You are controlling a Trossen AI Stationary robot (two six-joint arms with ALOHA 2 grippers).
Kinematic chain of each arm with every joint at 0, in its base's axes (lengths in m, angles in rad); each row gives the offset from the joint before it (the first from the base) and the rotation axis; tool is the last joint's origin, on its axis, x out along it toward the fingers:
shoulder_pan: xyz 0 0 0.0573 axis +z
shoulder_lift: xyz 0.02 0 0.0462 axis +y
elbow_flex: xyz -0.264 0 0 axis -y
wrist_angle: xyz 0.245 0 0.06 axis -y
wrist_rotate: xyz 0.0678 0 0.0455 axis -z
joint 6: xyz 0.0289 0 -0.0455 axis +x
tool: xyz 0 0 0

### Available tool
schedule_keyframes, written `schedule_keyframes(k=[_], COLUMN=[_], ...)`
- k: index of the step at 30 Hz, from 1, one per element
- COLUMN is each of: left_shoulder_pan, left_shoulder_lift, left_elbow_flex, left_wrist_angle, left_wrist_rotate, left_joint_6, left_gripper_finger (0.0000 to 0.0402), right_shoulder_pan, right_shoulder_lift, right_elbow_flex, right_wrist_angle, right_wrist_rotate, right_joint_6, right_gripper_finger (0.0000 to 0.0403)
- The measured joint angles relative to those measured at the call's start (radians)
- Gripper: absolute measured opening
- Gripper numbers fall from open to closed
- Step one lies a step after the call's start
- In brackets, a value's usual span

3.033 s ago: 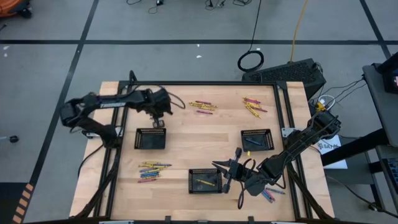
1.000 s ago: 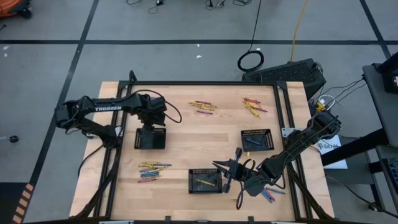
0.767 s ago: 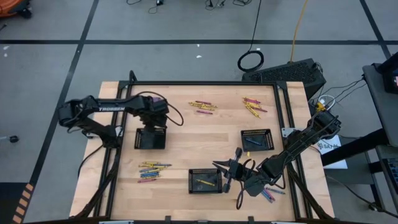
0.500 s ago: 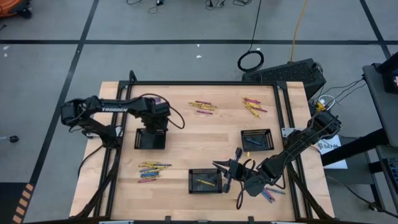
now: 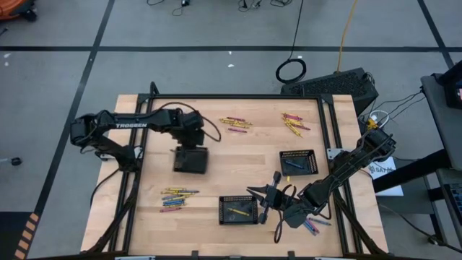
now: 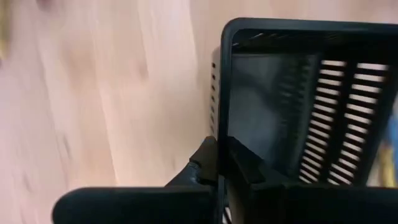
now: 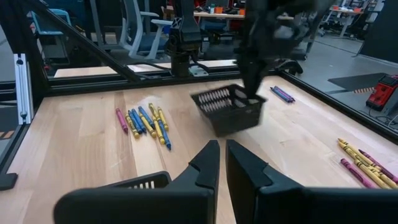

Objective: Sort crayons
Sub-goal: Adjust the left black bin, then put the blue crayon into the left black bin

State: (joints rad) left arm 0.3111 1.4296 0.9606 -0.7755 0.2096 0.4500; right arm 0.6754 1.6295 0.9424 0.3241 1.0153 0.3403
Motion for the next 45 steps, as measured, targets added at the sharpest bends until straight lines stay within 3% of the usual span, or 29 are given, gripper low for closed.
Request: schedule_keyframes(k=[5, 14, 20, 25, 28, 33, 38, 41, 45], left_shoulder_pan=[0.0, 0.0, 0.0, 0.0, 0.0, 0.003, -0.017, -0.019, -0.043], left_shoulder_lift=[0.04, 0.179, 0.198, 0.198, 0.198, 0.161, 0.044, -0.026, -0.102], left_elbow_flex=[0.009, 0.009, 0.008, 0.01, 0.049, 0.187, 0.208, 0.169, 0.062], left_wrist_angle=[0.161, 0.378, 0.4, 0.392, 0.289, -0.09, -0.38, -0.435, -0.388], left_wrist_rotate=[0.088, 0.1, 0.096, 0.104, 0.103, 0.048, -0.151, -0.197, -0.223], left_joint_6=[-0.027, -0.078, -0.071, -0.076, -0.073, -0.043, -0.027, -0.074, -0.067], left_gripper_finger=[0.0002, 0.0006, 0.0025, 0.0068, 0.0098, 0.0127, 0.013, 0.013, 0.013], right_shoulder_pan=[0.0, 0.0, 0.0, 0.0, 0.0, 0.0, 0.0, 0.0, 0.0], right_shoulder_lift=[0.0, 0.0, 0.0, 0.0, 0.0, 0.0, 0.0, 0.0, 0.002], right_elbow_flex=[0.0, 0.0, 0.0, 0.0, 0.0, 0.0, 0.0, 0.0, 0.0], right_wrist_angle=[0.0, 0.0, -0.004, -0.005, -0.005, -0.01, -0.016, -0.018, -0.019], right_wrist_rotate=[0.0, 0.0, 0.0, 0.0, 0.0, 0.0, 0.0, 0.0, 0.0], right_joint_6=[0.0, 0.002, 0.011, 0.014, 0.015, 0.015, 0.014, 0.014, 0.012], right_gripper_finger=[0.0013, 0.0013, 0.0013, 0.0013, 0.0013, 0.0013, 0.0013, 0.0013, 0.0013])
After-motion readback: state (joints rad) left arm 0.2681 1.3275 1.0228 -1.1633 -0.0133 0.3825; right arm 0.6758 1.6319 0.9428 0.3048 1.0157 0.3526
